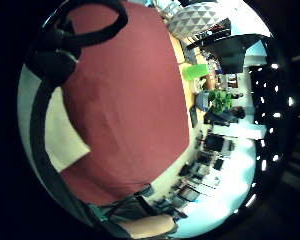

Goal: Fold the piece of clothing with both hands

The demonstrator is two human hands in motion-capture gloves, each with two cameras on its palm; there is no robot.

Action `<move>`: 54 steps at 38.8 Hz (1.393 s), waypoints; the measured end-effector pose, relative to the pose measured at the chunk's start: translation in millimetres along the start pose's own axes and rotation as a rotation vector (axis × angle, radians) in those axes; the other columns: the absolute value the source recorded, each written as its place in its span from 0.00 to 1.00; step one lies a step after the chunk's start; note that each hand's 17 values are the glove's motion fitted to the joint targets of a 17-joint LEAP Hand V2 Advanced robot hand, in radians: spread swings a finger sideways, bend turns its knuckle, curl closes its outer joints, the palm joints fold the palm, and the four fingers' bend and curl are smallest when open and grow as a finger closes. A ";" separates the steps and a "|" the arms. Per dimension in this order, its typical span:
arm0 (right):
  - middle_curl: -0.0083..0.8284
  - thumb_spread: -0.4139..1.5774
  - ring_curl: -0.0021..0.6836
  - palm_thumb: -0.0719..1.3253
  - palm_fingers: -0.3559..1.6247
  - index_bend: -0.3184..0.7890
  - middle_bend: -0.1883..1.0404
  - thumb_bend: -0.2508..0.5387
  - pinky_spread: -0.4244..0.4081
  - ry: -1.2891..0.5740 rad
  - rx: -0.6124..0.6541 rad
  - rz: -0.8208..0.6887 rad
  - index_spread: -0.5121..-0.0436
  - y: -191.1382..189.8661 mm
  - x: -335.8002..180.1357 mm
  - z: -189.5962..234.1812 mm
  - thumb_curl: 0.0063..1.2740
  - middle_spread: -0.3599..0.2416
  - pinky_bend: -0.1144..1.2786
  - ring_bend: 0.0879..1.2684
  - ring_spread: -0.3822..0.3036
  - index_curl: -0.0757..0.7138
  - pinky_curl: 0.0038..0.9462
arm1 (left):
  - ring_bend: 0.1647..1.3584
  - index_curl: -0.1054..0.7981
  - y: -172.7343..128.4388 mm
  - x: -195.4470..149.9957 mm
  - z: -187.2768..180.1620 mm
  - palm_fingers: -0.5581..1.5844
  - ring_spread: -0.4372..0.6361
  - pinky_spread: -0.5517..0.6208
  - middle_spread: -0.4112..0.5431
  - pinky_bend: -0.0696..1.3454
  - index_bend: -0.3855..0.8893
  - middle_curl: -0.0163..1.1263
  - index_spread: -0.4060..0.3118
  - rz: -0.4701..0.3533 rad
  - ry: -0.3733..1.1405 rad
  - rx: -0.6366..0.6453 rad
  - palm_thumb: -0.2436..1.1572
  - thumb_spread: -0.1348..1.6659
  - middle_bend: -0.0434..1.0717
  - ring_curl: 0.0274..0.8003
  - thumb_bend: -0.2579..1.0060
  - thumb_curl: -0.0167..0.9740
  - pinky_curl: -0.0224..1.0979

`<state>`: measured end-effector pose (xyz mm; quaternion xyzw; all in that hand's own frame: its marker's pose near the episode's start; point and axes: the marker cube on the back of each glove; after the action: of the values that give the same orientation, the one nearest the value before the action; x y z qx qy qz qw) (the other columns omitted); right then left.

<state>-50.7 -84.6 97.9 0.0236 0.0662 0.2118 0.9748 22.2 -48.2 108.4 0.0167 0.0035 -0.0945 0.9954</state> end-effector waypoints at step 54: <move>0.64 0.68 0.73 0.77 0.84 0.41 0.55 0.41 0.19 -0.150 0.274 -0.404 0.60 112.3 -285.5 -70.0 0.28 0.30 0.62 0.57 0.22 0.51 0.51 | 0.27 0.57 -1.1 -155.8 -94.4 0.60 0.34 0.50 0.34 0.21 0.46 0.29 0.35 -0.415 0.059 0.089 0.44 0.98 0.20 0.40 0.36 0.24 0.33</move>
<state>-363.9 -100.0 70.9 0.1576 0.0252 -0.0005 0.9872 -131.4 -16.8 15.6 0.0626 0.0319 -0.2969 0.9523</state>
